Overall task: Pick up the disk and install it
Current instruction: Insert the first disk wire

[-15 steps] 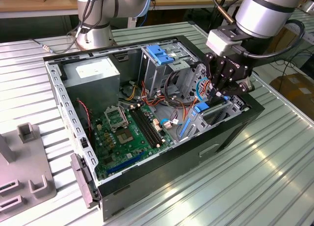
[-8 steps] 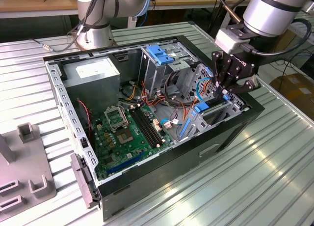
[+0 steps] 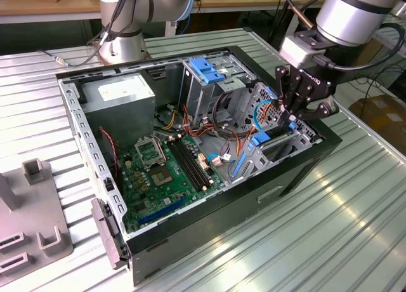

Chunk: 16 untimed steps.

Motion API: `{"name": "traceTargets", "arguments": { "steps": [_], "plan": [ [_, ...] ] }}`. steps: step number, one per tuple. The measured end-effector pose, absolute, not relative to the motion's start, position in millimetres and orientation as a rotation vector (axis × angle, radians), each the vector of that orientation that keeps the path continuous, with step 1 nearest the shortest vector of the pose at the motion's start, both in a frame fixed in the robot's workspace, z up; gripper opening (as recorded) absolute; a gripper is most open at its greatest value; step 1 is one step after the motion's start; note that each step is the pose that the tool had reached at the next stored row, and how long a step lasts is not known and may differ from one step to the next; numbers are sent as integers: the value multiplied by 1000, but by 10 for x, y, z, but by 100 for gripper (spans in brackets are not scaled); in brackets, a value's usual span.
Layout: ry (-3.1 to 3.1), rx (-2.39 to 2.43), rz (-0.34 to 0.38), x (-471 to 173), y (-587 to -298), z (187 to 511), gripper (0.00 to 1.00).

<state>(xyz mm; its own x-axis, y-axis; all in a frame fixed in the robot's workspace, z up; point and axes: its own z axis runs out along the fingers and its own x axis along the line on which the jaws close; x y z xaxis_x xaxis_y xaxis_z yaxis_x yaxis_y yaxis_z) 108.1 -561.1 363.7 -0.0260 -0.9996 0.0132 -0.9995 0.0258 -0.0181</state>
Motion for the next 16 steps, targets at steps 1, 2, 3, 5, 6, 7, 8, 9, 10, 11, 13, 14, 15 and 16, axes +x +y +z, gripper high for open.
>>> {"name": "traceTargets", "arguments": {
  "steps": [1, 2, 3, 5, 6, 7, 8, 9, 10, 11, 13, 14, 15, 16],
  "plan": [
    [2248, -2190, -35, 1088, -5610, 3637, 12],
    [2248, -2190, -35, 1097, -5611, 3636, 12],
    [2248, -2190, -35, 1112, -5612, 3635, 12],
    [2248, -2190, -35, 1187, -5611, 3634, 12],
    [2248, -2190, -35, 1219, -5611, 3635, 12],
    [2248, -2190, -35, 1244, -5611, 3635, 12],
    [2248, -2190, -35, 1265, -5610, 3635, 12],
    [2248, -2190, -35, 1281, -5610, 3635, 12],
    [2247, -2191, -35, 1299, -5610, 3635, 12],
    [2244, -2196, -34, 1314, -5610, 3638, 12],
    [2205, -2236, -32, 1330, -5609, 3642, 12],
    [2176, -2264, -31, 1333, -5610, 3642, 12],
    [2157, -2282, -31, 1335, -5610, 3643, 12],
    [2147, -2292, -30, 1342, -5610, 3650, 12]
  ]
}}
